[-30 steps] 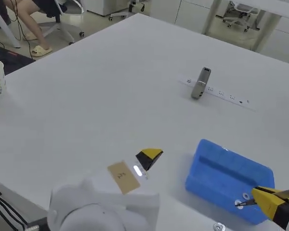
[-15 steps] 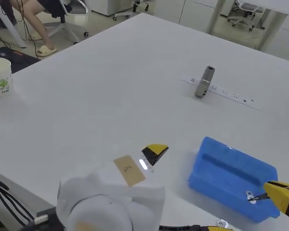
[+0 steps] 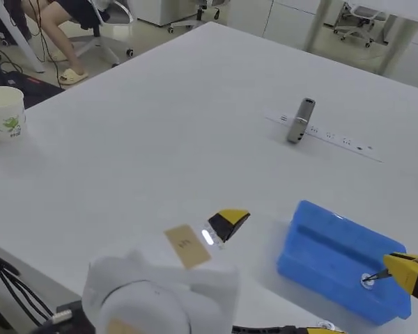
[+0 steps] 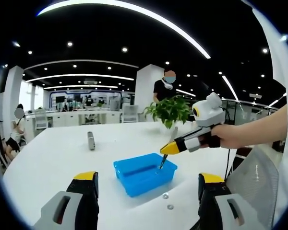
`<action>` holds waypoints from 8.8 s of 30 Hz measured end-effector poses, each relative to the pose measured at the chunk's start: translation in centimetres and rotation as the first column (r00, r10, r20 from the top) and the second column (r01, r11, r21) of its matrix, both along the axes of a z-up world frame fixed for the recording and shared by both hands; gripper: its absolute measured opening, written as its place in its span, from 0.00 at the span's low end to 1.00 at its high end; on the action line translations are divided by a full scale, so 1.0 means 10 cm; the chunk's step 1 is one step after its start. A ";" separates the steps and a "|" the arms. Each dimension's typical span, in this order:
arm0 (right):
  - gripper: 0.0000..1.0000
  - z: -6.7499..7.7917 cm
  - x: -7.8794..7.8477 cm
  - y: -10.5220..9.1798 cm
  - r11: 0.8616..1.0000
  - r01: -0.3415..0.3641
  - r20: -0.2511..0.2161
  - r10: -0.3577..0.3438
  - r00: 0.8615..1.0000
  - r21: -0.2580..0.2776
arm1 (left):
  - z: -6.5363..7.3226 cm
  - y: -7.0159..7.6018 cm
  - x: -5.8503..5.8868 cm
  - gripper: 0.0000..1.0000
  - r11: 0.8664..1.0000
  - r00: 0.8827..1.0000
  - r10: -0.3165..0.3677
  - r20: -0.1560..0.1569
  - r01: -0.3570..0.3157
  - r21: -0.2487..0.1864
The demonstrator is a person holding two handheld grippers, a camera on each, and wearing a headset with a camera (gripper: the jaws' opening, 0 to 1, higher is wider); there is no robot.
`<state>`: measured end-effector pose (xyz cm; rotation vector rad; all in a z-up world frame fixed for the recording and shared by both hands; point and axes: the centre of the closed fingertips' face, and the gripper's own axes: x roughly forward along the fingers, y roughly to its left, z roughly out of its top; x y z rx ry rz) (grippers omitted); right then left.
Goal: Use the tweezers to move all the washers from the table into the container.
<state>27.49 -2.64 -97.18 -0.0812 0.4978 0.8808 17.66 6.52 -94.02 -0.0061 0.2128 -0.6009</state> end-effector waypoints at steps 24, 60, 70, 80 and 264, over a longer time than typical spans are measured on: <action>0.03 -0.50 0.33 0.07 0.993 -0.044 -0.116 0.032 0.993 -0.108 | -0.10 -0.07 -0.02 0.86 0.997 0.999 -0.037 -0.028 0.038 0.060; 0.03 0.07 0.08 0.10 0.998 -0.018 -0.040 0.020 0.999 0.053 | -0.10 -0.12 -0.05 0.84 0.996 0.998 -0.063 -0.031 0.065 0.057; 0.03 0.14 -0.18 0.09 0.998 -0.057 -0.020 0.057 0.998 0.023 | -0.13 -0.14 -0.07 0.84 0.994 0.996 -0.078 -0.038 0.080 0.073; 0.03 -0.06 -0.35 0.15 0.994 -0.107 -0.045 0.105 0.993 -0.028 | -0.15 -0.13 -0.06 0.83 0.994 0.996 -0.074 -0.044 0.078 0.079; 0.03 0.05 -0.05 -0.09 0.999 0.035 0.020 -0.036 0.999 0.039 | -0.22 -0.21 -0.10 0.81 0.988 0.989 -0.124 -0.078 0.130 0.084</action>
